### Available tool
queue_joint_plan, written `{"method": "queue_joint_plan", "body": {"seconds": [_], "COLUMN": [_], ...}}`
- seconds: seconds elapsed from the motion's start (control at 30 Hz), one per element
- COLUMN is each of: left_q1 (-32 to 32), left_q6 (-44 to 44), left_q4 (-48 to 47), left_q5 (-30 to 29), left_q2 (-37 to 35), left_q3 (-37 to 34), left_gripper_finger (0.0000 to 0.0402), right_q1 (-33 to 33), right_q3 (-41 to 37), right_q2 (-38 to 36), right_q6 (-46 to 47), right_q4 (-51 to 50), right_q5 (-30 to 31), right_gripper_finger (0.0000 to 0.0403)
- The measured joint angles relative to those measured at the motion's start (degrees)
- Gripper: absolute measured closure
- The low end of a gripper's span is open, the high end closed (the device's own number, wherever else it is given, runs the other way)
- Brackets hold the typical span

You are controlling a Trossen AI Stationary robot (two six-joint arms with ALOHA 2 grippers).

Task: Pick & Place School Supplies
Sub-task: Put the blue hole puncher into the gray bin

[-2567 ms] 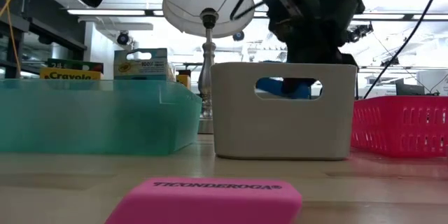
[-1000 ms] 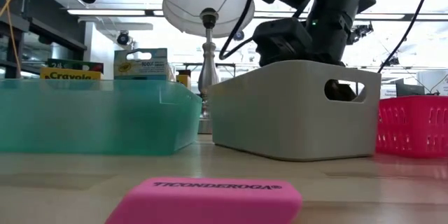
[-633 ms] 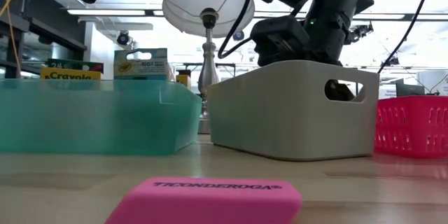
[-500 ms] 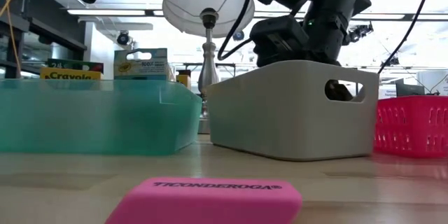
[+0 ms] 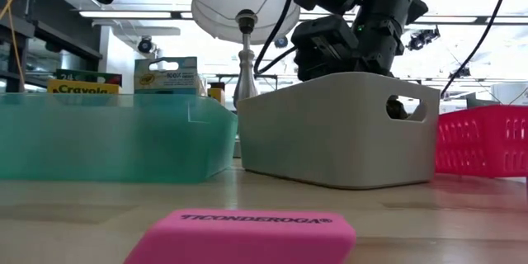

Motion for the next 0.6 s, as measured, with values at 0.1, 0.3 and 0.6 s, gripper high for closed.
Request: {"method": "queue_joint_plan", "body": {"seconds": [0.1, 0.3, 0.6], "left_q1": [0.0, 0.0, 0.0], "left_q6": [0.0, 0.0, 0.0], "left_q4": [0.0, 0.0, 0.0], "left_q5": [0.0, 0.0, 0.0], "left_q2": [0.0, 0.0, 0.0], "left_q3": [0.0, 0.0, 0.0], "left_gripper_finger": [0.0236, 0.0236, 0.0236], "right_q1": [0.0, 0.0, 0.0], "right_q3": [0.0, 0.0, 0.0], "right_q2": [0.0, 0.0, -1.0], "right_q6": [-0.8, -0.8, -0.8], "right_q4": [0.0, 0.0, 1.5], "right_q5": [0.0, 0.0, 0.0], "right_gripper_finger": [0.0338, 0.0338, 0.0338]}}
